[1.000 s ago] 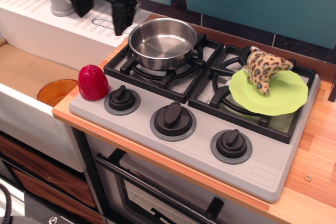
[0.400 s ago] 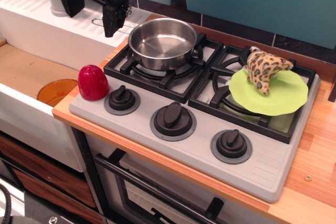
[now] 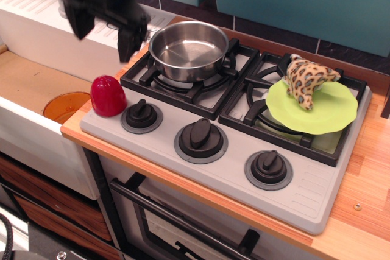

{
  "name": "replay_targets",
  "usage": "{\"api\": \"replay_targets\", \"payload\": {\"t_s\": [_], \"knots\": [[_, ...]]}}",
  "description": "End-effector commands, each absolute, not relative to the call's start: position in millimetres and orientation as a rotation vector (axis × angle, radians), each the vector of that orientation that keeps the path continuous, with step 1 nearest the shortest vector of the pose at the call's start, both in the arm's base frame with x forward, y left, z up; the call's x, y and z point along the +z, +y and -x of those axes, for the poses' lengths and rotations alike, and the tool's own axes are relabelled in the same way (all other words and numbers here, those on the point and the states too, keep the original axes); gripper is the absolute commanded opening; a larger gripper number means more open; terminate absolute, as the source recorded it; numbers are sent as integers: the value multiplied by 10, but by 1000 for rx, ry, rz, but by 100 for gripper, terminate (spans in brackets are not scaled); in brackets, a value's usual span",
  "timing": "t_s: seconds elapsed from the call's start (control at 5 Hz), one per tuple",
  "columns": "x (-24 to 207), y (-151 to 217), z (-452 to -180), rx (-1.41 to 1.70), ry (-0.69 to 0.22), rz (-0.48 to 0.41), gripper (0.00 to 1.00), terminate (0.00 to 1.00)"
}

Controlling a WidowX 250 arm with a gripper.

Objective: Put stuffedcheeta on plate and sweetpotato in pot or pan on stove

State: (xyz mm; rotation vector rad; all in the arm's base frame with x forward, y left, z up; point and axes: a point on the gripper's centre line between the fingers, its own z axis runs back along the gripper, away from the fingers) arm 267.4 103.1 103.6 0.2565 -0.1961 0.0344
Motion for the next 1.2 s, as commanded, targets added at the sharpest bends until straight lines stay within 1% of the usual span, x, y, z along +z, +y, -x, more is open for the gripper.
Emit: {"api": "replay_targets", "payload": {"t_s": [0.0,0.2,0.6,1.0], "knots": [[988,1068,-2589,58,-302,-309,100,0],[883,1087,-2541,56,-329,-324,100,0],[766,1116,-2517,63,-325,-307,100,0],[629,1155,-2536,57,-352,-269,100,0]]}}
